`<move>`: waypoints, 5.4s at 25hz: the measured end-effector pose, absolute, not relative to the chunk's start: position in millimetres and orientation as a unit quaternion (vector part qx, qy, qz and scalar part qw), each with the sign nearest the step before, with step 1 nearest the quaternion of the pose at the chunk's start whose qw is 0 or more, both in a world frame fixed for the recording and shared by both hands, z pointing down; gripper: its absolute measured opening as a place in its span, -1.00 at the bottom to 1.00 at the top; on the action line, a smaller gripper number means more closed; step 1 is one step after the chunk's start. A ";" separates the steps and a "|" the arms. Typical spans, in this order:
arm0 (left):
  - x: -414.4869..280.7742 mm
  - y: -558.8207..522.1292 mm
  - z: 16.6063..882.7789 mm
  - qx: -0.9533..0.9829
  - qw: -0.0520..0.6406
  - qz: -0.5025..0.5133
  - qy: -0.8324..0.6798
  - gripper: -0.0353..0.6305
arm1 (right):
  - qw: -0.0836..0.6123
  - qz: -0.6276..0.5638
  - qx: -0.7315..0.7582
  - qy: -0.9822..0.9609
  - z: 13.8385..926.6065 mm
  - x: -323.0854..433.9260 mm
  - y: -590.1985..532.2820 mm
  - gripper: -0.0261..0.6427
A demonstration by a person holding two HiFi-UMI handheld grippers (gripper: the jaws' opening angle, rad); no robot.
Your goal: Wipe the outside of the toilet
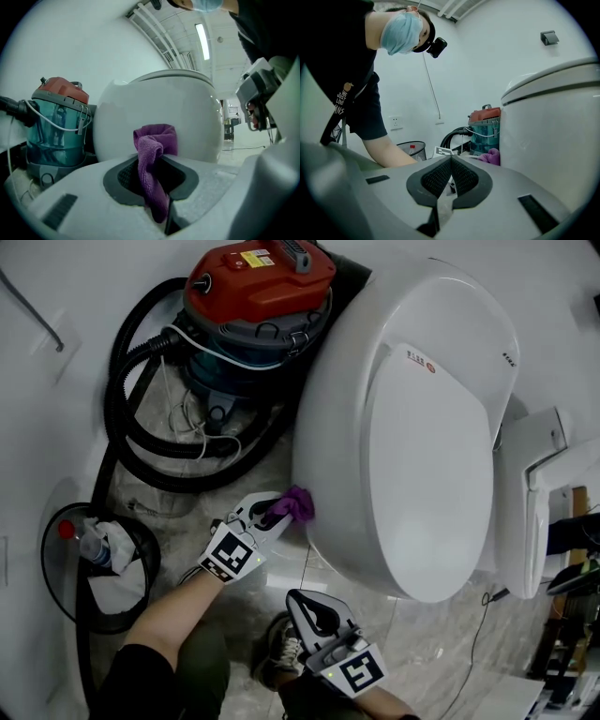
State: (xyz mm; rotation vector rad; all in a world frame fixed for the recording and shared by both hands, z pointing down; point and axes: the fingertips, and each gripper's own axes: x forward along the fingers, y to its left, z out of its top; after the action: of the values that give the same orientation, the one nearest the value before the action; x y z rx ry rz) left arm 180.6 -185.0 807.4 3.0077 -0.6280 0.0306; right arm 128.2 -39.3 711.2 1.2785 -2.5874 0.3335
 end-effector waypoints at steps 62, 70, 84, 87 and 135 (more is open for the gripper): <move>192.2 -192.0 887.8 0.960 0.148 0.034 -0.233 -0.69 | 0.126 0.119 0.409 -0.896 727.3 121.2 -42.1 -0.93; 190.8 -264.4 885.8 0.953 0.131 0.066 -0.267 -0.69 | 0.129 0.126 0.400 -0.899 732.2 125.5 -43.5 -0.93; 185.0 -389.1 852.9 0.917 0.117 0.107 -0.367 -0.70 | 0.125 0.126 0.355 -0.918 735.8 122.3 -42.8 -0.93; 179.2 -381.9 846.0 0.918 0.121 0.091 -0.367 -0.70 | 0.112 0.118 0.364 -0.917 733.2 125.1 -52.1 -0.93; 28.4 -168.0 386.0 0.937 0.040 0.076 -0.340 -0.70 | 0.121 0.124 0.424 -0.889 355.2 98.1 -67.9 -0.93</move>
State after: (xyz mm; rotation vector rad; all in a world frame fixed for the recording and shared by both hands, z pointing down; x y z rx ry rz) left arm 28.4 -168.0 386.0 2.8695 -1.0416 0.2319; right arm 98.1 -67.9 355.2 1.2380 -2.5971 0.3610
